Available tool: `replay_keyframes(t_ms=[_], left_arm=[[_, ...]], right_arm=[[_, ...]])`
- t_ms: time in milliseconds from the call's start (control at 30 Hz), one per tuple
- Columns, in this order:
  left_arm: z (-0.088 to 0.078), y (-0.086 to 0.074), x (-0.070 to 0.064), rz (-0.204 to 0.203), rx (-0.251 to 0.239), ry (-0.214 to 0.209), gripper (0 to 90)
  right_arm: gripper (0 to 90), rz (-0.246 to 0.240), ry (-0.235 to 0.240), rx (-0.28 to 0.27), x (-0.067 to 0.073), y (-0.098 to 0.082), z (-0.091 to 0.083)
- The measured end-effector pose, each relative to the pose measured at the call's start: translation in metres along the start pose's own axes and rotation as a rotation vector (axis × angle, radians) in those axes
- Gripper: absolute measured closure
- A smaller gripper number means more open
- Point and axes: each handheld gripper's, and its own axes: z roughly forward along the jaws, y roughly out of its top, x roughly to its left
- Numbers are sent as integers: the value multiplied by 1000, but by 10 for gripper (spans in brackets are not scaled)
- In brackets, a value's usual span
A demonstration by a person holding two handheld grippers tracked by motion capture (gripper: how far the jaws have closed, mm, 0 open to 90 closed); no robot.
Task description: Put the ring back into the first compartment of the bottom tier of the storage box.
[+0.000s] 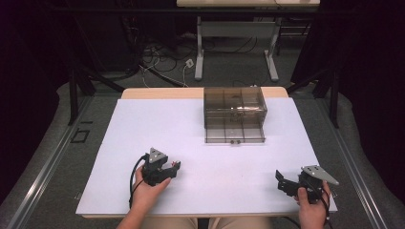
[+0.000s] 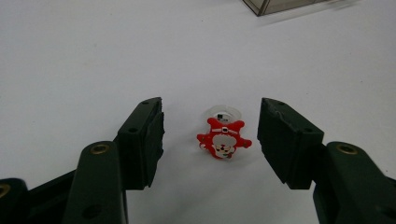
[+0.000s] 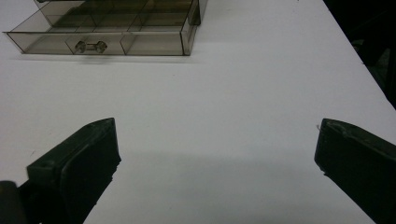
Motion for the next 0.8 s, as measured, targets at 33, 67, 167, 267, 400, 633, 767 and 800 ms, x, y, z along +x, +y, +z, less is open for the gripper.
replay_keyframes(t_ms=[33, 67, 167, 267, 400, 633, 767, 800], left_arm=[[0, 0, 0, 10, 1, -2, 418], [1, 0, -1, 9, 5, -4, 420], [1, 0, -2, 28, 11, 2, 434], [2, 0, -3, 35, 13, 1, 450], [2, -1, -4, 56, 17, 7, 466], [2, -1, -6, 94, 33, 11, 498], [3, -2, -8, 103, 42, 13, 517], [4, -2, -8, 103, 43, 12, 521]], right_arm=[[0, 2, 2, 1, 0, 0, 0], [0, 0, 0, 6, 0, 0, 0], [0, 2, -1, 8, 0, 0, 0], [0, 1, -2, 7, 0, 0, 0], [0, 8, -4, 6, -1, 0, 1], [0, 7, -4, 9, -1, 0, 1], [0, 9, -6, 10, -1, 0, 0], [0, 9, -5, 13, -1, 0, 0]])
